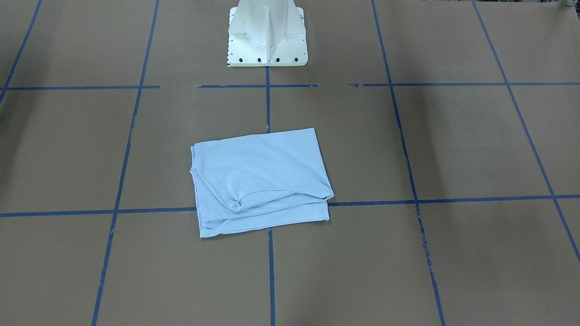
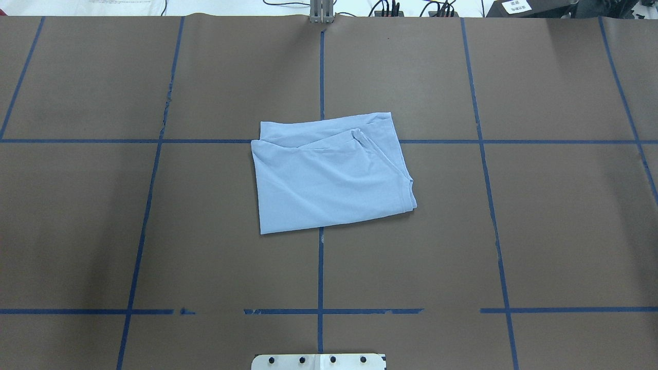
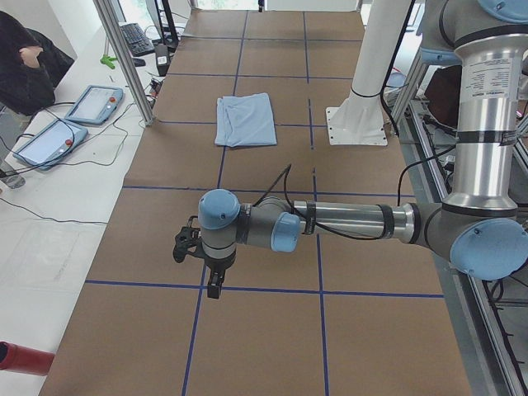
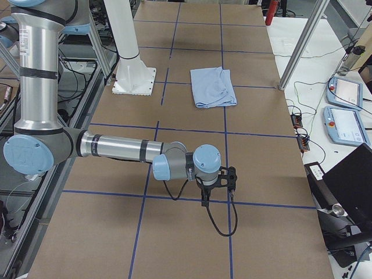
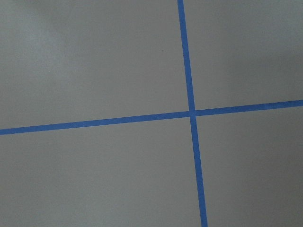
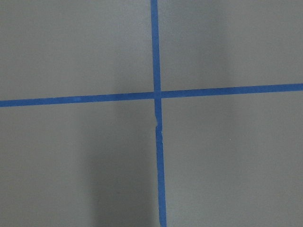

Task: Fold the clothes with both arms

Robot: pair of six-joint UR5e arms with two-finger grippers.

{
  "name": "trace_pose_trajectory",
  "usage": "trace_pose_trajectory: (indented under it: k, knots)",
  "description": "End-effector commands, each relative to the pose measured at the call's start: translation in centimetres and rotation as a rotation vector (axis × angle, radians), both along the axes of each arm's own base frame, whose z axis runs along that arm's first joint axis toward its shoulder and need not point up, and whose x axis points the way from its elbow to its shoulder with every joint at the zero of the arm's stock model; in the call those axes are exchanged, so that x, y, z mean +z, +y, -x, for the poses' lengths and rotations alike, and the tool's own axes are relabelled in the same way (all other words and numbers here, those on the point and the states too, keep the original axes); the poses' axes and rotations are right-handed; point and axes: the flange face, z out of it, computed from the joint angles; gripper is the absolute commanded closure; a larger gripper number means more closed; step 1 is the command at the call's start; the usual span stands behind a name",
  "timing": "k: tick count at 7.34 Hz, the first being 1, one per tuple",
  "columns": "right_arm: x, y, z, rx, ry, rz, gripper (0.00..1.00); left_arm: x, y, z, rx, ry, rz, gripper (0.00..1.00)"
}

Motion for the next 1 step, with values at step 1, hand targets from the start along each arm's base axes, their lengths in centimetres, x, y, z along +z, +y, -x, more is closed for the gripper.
trace_pose_trajectory:
  k: [1]
  knots:
    - [0.14,0.01,0.02,-0.001,0.003,0.002,0.0,-0.27,-0.03,0.0,0.0,0.0,-0.005,0.0]
